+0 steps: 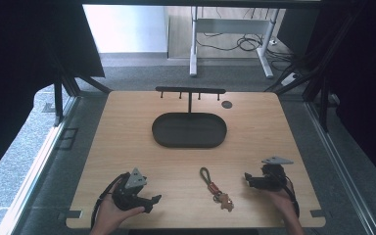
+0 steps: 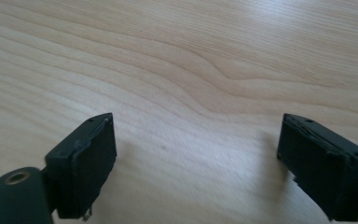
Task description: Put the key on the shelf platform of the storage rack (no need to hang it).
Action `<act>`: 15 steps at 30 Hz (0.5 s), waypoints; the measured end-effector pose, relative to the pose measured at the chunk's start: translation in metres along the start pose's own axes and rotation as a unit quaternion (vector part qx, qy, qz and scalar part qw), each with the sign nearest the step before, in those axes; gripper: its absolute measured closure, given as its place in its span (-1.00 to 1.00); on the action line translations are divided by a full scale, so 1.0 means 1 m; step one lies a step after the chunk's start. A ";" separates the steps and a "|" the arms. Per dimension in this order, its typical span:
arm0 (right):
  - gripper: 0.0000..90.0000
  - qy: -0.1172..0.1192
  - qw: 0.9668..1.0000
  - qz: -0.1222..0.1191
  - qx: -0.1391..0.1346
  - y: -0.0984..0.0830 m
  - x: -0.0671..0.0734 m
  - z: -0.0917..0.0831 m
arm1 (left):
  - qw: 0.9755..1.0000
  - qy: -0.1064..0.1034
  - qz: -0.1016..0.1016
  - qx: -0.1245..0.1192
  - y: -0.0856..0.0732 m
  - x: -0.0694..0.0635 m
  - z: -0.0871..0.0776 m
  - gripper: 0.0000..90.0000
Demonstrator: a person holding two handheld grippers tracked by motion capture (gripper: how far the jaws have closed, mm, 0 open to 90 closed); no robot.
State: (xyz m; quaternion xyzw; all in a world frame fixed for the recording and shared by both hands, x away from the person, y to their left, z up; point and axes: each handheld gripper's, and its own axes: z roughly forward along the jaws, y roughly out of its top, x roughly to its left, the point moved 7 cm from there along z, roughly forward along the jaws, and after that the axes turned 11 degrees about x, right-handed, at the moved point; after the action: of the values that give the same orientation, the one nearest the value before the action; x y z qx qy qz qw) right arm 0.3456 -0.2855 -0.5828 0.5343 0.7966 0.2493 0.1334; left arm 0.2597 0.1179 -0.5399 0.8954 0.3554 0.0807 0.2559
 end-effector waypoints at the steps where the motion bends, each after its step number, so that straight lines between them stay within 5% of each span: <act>1: -0.69 0.001 1.000 0.000 -0.003 -0.002 -0.003 -0.003 | 1.000 0.001 0.000 0.003 -0.001 0.000 0.002 -0.57; 8: -0.66 -0.011 1.000 0.006 -0.023 -0.015 -0.022 -0.034 | 1.000 0.006 -0.002 0.000 -0.003 -0.001 0.000 -0.57; 15: -0.53 0.011 0.999 0.005 -0.034 -0.015 -0.023 -0.046 | 1.000 0.000 0.002 -0.010 -0.001 -0.005 -0.006 -0.57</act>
State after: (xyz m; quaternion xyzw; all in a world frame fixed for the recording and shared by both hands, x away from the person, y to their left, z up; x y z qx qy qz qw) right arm 0.3208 -0.3232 -0.5533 0.5308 0.7861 0.2832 0.1414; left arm 0.2535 0.1178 -0.5355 0.8934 0.3528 0.0848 0.2649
